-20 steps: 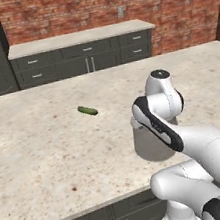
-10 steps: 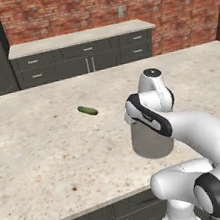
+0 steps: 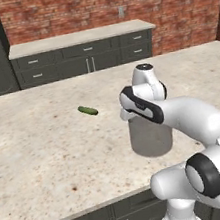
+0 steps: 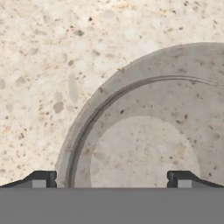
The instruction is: Pick the jar and jar from the dining table and place them in the open cabinet. Close the cabinet after placing the objects.
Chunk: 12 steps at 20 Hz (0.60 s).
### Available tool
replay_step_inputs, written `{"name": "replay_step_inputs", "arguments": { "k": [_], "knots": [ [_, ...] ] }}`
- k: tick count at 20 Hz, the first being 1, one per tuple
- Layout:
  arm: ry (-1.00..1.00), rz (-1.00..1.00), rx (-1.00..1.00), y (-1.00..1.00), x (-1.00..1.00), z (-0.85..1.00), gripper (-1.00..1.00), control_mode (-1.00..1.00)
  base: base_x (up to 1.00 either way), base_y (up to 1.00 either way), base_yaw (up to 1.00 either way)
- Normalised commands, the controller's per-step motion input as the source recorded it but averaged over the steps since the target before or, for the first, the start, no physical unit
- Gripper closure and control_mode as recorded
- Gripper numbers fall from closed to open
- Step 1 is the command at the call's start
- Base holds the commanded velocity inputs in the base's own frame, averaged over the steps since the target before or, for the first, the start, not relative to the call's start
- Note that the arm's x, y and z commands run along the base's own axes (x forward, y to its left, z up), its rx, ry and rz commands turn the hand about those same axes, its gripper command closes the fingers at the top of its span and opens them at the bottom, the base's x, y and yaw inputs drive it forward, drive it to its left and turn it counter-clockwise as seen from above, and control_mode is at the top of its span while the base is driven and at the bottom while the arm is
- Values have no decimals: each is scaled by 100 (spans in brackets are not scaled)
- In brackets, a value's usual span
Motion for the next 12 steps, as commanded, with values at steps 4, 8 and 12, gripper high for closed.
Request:
{"name": "replay_step_inputs", "arguments": {
  "k": [4, 8, 12],
  "knots": [
    [11, 7, 0, -1, 0, -48, 100, -100, 0, 0, 0],
    [17, 7, 0, -8, -7, -69, 100, -100, 0, 0, 0],
    [16, 4, 0, -1, -16, -84, 100, -100, 0, 0, 0]
  ]
}}
